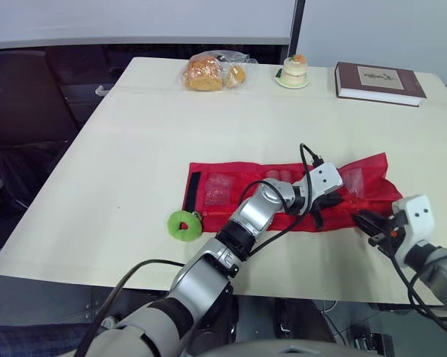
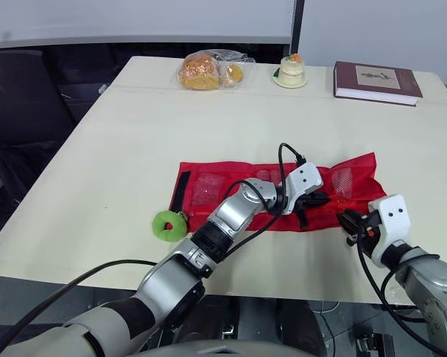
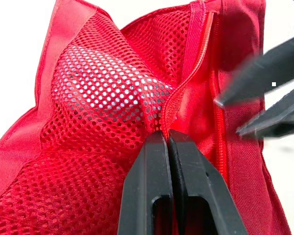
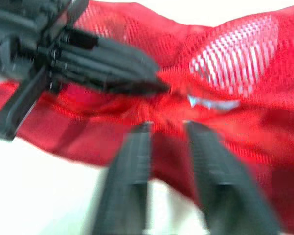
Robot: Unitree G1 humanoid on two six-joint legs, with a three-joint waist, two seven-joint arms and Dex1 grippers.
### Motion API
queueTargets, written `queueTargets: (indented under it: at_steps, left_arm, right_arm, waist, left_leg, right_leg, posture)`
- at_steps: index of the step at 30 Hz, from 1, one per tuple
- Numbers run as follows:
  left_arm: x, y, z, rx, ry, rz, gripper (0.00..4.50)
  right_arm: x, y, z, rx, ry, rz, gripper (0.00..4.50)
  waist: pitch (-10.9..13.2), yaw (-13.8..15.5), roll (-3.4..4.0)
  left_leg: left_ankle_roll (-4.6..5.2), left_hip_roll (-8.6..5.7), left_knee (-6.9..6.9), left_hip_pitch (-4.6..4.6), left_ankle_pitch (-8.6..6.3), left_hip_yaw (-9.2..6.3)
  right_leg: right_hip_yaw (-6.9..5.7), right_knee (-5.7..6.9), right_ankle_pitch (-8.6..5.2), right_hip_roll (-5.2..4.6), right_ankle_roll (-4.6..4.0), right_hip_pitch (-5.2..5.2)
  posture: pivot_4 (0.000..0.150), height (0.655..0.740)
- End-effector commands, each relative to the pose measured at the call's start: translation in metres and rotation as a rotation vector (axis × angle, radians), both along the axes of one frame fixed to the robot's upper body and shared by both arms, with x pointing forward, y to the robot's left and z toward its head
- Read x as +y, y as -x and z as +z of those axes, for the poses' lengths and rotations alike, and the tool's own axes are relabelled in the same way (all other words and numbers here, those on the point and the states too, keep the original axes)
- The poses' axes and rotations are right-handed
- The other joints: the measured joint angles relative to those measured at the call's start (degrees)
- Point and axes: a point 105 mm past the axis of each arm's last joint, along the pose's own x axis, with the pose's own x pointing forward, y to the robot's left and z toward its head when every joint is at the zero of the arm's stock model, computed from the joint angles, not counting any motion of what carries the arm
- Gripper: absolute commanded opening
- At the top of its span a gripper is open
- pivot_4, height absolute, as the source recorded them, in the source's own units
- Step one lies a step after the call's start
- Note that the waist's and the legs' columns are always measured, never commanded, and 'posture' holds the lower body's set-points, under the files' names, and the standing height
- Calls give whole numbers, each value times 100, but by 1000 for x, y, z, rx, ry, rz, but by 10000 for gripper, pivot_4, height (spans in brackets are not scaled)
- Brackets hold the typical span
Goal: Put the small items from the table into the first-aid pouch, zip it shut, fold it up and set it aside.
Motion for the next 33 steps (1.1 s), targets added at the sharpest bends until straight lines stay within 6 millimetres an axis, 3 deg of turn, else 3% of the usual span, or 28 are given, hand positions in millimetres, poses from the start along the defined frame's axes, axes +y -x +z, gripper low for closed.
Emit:
queueTargets:
  at_steps: [1,8,11,15,17,19,21,25,28,33]
  left_arm:
    - [-7,3,15,-21,57,-21,0]
    - [-8,18,24,-20,110,-146,0]
    - [-1,30,25,-18,92,-258,8520]
    - [12,31,35,-47,109,-310,27791]
    - [28,31,48,-48,139,-348,36271]
    - [43,32,56,-48,150,-372,45000]
    - [63,32,65,-50,154,-397,45000]
    - [109,34,83,-26,167,-416,45000]
    - [142,33,86,-58,117,-376,45000]
    - [178,46,90,-45,80,-384,45000]
  right_arm:
    - [-7,12,25,-90,30,17,422]
    - [-44,22,38,-163,37,-105,422]
    - [-54,23,40,-166,20,-134,0]
    - [-63,19,40,-168,-50,-167,18821]
    - [-66,17,35,-141,-72,-173,27446]
    - [-67,15,29,-114,-82,-173,39121]
    - [-69,13,19,-73,-95,-179,44000]
    - [-75,4,0,-6,-112,-227,44000]
    - [-73,-2,-8,15,-171,-230,44000]
    - [-74,-1,-19,72,-188,-230,44000]
  waist:
    - [0,1,0]
    - [0,2,0]
    - [0,-3,0]
    - [0,1,1]
    - [0,-5,2]
    - [-2,-3,6]
    - [-2,-7,7]
    - [-3,-8,12]
    - [-2,-7,15]
    - [1,20,21]
  left_leg:
    - [0,0,0,0,0,0]
    - [0,0,0,1,0,0]
    - [0,1,0,1,0,1]
    - [0,2,0,1,0,1]
    - [0,2,0,1,0,2]
    - [0,4,0,1,0,2]
    - [0,5,0,2,0,2]
    - [0,7,0,3,0,3]
    - [-1,7,0,4,0,5]
    - [-1,9,-1,4,0,4]
  right_leg:
    - [0,0,0,0,0,0]
    - [0,-1,-1,1,0,0]
    - [1,-1,-1,1,-1,0]
    - [1,-1,-6,1,-11,0]
    - [1,0,-11,0,-19,0]
    - [2,1,-12,1,-23,-1]
    - [2,2,-13,1,-24,0]
    - [2,1,-13,2,-25,0]
    - [3,2,-13,1,-25,0]
    - [2,2,-13,0,-26,0]
  posture:
    - [1500,7289]
    - [1500,7289]
    - [1500,7289]
    - [1500,7289]
    - [1500,7289]
    - [1500,7289]
    - [1500,7289]
    - [1500,7289]
    - [1500,7289]
    - [1500,7289]
